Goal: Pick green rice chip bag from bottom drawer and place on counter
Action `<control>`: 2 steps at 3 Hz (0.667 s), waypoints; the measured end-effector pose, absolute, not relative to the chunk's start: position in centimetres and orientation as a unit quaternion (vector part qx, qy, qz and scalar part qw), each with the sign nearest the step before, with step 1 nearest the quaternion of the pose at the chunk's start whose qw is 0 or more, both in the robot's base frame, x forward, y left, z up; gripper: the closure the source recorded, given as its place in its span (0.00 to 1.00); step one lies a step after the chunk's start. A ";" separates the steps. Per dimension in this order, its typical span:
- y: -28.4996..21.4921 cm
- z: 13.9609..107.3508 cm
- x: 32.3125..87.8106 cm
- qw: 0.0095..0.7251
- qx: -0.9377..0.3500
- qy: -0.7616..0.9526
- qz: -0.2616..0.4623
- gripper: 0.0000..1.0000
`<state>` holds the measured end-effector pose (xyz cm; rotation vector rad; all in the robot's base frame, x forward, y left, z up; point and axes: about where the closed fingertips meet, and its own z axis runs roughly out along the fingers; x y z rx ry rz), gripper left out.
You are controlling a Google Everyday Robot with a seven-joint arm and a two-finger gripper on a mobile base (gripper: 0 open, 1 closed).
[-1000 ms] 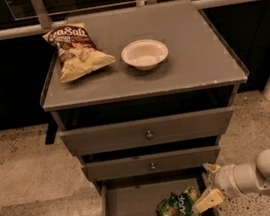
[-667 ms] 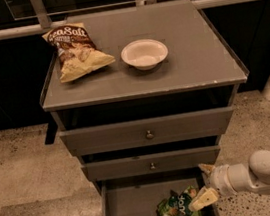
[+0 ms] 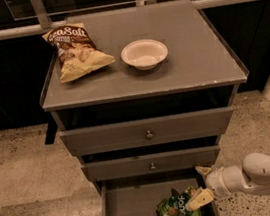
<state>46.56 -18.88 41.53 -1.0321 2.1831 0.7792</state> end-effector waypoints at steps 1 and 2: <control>-19.4 39.9 46.0 0.287 -0.374 0.832 0.292 0.00; -20.0 37.0 46.5 0.283 -0.356 0.839 0.299 0.00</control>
Offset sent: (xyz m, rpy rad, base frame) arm 0.0100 -0.0232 -0.0976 0.0412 0.0932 -0.1134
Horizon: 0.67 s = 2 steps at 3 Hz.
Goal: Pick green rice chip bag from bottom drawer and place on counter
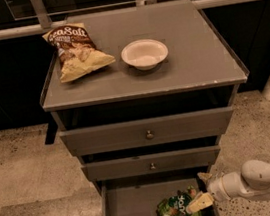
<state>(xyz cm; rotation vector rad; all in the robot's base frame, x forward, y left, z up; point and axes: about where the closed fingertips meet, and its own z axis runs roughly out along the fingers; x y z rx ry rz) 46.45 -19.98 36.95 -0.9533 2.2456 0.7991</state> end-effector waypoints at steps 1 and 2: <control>-19.8 33.0 47.1 0.281 -0.332 0.842 0.318 0.00; -18.7 29.3 48.0 0.264 -0.319 0.843 0.343 0.00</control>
Offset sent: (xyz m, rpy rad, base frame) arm 0.0288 0.0257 -0.1199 0.1195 0.1547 -0.0257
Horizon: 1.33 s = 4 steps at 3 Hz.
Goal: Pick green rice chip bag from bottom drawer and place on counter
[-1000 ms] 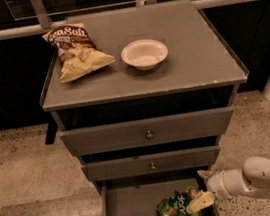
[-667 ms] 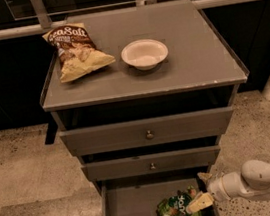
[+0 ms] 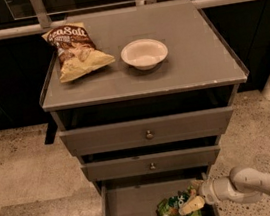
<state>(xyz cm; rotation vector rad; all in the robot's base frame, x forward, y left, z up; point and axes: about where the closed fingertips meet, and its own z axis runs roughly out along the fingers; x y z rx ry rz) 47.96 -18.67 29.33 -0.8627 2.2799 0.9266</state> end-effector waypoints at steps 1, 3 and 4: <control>-18.6 28.9 48.1 0.264 -0.318 0.843 0.344 0.00; -16.9 24.3 50.6 0.244 -0.331 0.837 0.360 0.00; -15.7 22.1 52.3 0.241 -0.338 0.832 0.368 0.00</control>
Offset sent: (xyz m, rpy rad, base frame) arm 0.0183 -0.0007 -0.0532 -0.0110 0.0524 0.0185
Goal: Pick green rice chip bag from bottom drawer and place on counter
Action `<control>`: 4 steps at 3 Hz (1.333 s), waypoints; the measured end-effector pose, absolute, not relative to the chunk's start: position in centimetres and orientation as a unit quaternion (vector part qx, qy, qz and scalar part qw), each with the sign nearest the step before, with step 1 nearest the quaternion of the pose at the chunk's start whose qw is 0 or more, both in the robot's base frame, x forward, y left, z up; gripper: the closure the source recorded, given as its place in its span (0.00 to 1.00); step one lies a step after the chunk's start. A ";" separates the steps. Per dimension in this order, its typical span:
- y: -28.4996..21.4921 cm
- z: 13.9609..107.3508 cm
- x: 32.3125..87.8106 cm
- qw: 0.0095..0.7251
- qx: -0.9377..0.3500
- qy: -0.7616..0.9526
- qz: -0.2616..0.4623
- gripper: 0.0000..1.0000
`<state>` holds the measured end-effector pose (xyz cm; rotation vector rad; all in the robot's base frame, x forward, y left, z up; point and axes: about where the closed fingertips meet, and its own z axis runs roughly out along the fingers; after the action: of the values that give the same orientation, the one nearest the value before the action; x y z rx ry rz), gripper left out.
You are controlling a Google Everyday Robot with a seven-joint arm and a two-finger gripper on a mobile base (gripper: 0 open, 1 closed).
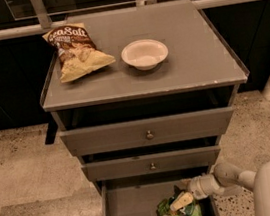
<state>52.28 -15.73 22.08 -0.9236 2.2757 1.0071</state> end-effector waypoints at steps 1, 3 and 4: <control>-15.4 19.2 52.2 0.231 -0.333 0.841 0.358 0.00; -16.0 15.7 50.0 0.190 -0.351 0.858 0.324 0.00; -15.9 14.2 48.5 0.163 -0.367 0.864 0.305 0.00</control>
Offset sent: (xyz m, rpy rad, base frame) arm -0.0205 -0.0089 -0.0667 -0.1009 0.0541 -0.0228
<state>48.48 -15.94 14.16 -1.0460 2.4640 0.8701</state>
